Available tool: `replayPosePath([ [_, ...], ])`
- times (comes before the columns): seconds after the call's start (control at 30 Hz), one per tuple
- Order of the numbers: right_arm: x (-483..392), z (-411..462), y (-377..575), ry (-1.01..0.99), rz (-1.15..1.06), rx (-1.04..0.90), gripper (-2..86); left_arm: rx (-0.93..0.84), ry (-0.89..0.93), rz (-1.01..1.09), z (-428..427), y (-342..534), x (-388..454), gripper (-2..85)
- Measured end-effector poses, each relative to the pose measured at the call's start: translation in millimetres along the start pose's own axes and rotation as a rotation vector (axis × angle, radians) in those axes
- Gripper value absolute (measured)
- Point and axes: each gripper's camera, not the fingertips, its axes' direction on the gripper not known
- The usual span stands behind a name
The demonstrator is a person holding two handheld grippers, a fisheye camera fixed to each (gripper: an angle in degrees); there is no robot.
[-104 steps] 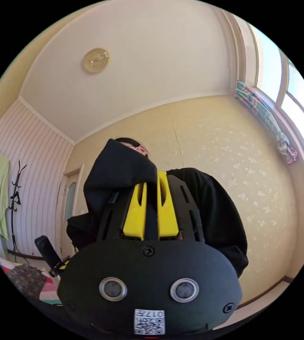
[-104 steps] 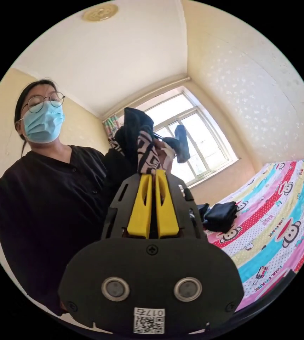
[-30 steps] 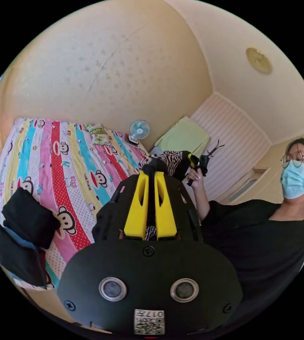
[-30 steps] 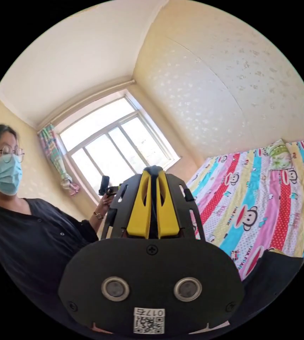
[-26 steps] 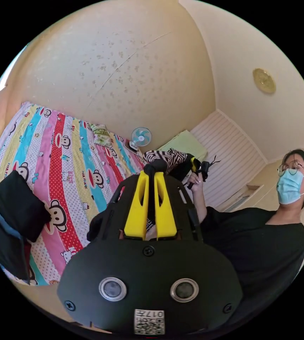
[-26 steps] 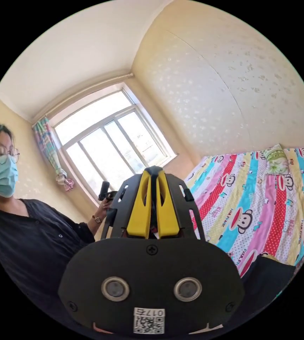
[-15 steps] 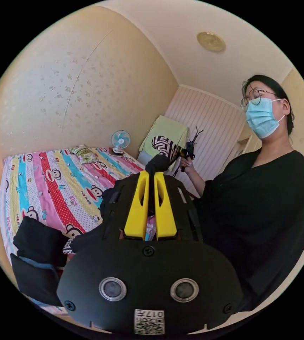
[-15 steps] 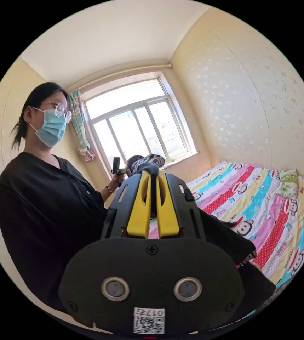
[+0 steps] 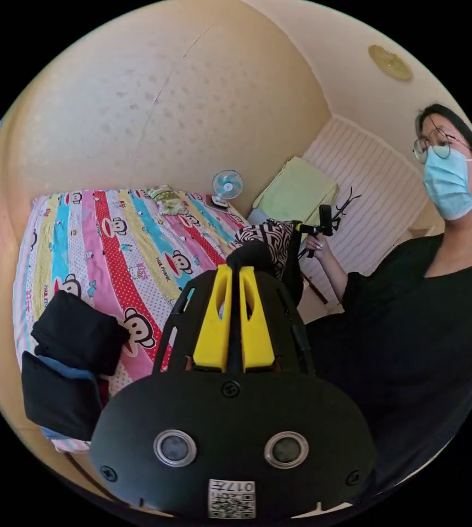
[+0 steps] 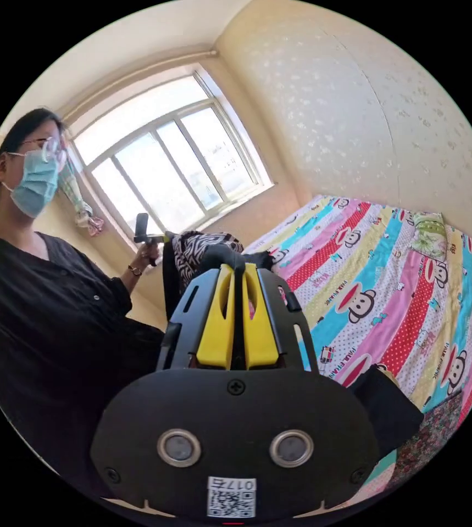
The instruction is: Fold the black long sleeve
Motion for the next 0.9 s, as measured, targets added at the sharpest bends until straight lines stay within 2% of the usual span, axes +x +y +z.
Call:
replayPosePath([
  [0.03, 35, 38, -9, 0.025, 0.046, -0.069, 3.3, -0.002, 0.012, -0.061, 8, -5, -24, -0.1],
  [0.1, 95, 99, -19, 0.05, 0.172, -0.145, 3.3, 0.023, 0.055, -0.301, 43, -14, -124, 0.9],
  [0.13, 135, 136, -21, 0.06, 0.256, -0.159, 3.3, 0.031, 0.045, -0.355, 51, -14, -147, 1.3],
  [0.2, 187, 185, -16, 0.101, 0.421, -0.155, 3.3, 0.078, 0.004, -0.618, 76, -1, -234, 6.1],
  [0.3, 229, 235, 3, 0.147, 0.589, -0.151, 3.3, 0.155, -0.002, -0.751, 83, 28, -291, 10.6],
  [0.37, 229, 257, 16, 0.173, 0.596, -0.196, 3.4, 0.143, -0.073, -0.84, 83, 55, -307, 11.8],
  [0.43, 218, 289, 48, 0.173, 0.558, -0.329, 3.4, 0.092, -0.148, -0.888, 85, 88, -317, 12.3],
  [0.57, 207, 323, 128, 0.115, 0.628, -0.507, 3.3, -0.236, -0.28, -1.068, 118, 184, -335, 13.5],
  [0.63, 201, 331, 181, 0.069, 0.704, -0.561, 3.2, -0.357, -0.266, -1.133, 135, 223, -335, 14.3],
  [0.7, 198, 330, 212, 0.084, 0.747, -0.593, 3.2, -0.46, -0.137, -1.191, 158, 259, -335, 13.2],
  [0.77, 196, 327, 236, 0.135, 0.786, -0.628, 3.5, -0.49, -0.077, -1.231, 163, 271, -337, 10.3],
  [0.83, 199, 323, 263, 0.21, 0.85, -0.687, 4.3, -0.432, -0.072, -1.261, 147, 272, -342, 6.3],
  [0.9, 202, 318, 282, 0.248, 0.906, -0.721, 5.4, -0.351, -0.255, -1.275, 89, 259, -346, 4.2],
])
